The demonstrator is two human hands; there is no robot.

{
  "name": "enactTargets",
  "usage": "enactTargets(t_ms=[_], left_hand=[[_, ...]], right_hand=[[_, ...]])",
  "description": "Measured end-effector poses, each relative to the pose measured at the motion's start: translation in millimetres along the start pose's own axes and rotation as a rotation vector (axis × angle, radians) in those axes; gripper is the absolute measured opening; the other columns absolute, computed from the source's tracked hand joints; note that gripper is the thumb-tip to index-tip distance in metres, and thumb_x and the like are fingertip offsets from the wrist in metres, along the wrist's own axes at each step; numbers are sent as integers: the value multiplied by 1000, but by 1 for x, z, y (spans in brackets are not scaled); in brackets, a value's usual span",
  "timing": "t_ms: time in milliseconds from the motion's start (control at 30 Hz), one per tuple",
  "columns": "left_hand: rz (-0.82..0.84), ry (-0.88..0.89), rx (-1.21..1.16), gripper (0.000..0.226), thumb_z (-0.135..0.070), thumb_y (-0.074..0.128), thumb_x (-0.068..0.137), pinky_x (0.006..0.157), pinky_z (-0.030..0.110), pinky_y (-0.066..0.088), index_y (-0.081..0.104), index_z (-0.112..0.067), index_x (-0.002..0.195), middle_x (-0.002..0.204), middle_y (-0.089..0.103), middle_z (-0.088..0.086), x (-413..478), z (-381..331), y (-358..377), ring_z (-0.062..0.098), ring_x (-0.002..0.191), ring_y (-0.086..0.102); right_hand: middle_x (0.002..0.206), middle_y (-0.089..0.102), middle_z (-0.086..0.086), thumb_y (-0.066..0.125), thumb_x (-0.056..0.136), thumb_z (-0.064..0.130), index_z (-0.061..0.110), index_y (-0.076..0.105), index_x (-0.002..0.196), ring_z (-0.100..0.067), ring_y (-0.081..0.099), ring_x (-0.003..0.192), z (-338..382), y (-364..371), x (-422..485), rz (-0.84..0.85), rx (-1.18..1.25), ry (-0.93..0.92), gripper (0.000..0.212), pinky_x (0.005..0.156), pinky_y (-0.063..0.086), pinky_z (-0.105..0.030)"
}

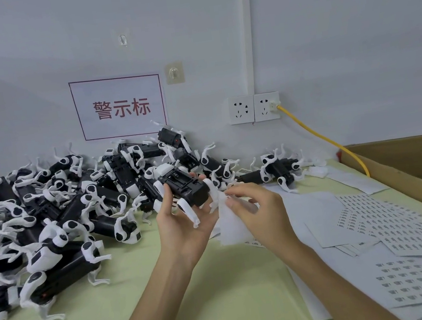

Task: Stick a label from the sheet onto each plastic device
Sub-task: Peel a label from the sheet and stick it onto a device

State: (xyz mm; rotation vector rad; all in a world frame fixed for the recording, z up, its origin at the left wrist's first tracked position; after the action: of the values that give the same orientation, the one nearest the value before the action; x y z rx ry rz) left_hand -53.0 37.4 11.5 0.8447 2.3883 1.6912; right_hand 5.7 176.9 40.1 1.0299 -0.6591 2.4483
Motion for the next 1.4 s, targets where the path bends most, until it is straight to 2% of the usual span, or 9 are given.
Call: enactTargets(t_ms=[100,233,400,533,600,800,967,1100,1400], left_hand=[[22,5,-49,53,-40,82,82,96,46,51,70,-3,116,118,70,10,0,0,3,30,111,68],[20,27,-2,59,-38,88,75,110,40,40,68,-5,119,120,68,10,-1,-2,5,30,115,62],[19,24,79,50,-42,83,79,88,41,52,74,-7,114,116,70,11,-4,-3,7,31,109,66],[-18,2,71,47,-43,73,86,114,35,28,72,-4,112,111,68,14,-8,-2,10,32,101,68],[-24,-11,69,47,-43,73,85,113,34,23,71,-5,113,108,68,15,-11,-2,14,31,98,68],[-72,45,213,46,-44,60,95,97,37,52,74,-3,110,109,66,15,-13,-3,18,29,97,67],[-109,58,436,47,-48,53,95,98,38,49,79,-10,101,103,72,19,-14,-3,17,30,94,72],[-106,49,534,46,-46,53,94,76,31,60,76,-8,106,102,72,20,-13,0,20,31,92,72],[-116,86,605,50,-46,54,91,77,32,61,71,-4,111,103,72,21,-13,-2,18,30,92,73]], right_hand=[[99,70,18,74,86,11,18,76,100,-5,66,98,3,-1,0,-17,-2,-39,16,80,50,-15],[96,71,17,76,85,10,17,75,96,-7,68,90,4,-2,-1,-14,-20,-49,13,75,53,-19],[92,71,17,79,82,11,20,77,93,0,69,82,-2,-2,0,21,-18,8,14,65,53,-16],[85,71,16,80,80,8,17,79,88,-1,68,78,-2,-2,0,31,-46,-5,12,64,47,-8],[82,70,16,80,79,5,15,79,85,-1,67,76,0,-2,1,32,-65,-20,11,64,45,-6],[76,71,9,73,84,6,15,76,79,-7,65,69,-2,-3,2,37,-130,-25,11,62,42,-7],[75,70,6,71,85,5,13,74,79,-12,63,69,-1,-2,1,40,-169,-54,11,62,47,-13],[75,69,7,70,87,8,13,74,81,-9,60,70,-3,0,0,47,-185,-23,9,62,43,-8],[70,67,17,69,89,16,22,72,75,-4,62,64,-12,-1,0,28,-94,140,16,57,41,-10]])
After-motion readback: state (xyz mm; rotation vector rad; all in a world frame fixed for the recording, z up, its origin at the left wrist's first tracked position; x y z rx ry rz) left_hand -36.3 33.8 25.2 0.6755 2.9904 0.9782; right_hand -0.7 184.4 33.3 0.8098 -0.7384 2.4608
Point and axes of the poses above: each hand's wrist, its own x-axis towards the middle knuckle, its own y-axis out of the palm, z = x × y, the point moved 7 cm from there along x, towards the middle knuckle
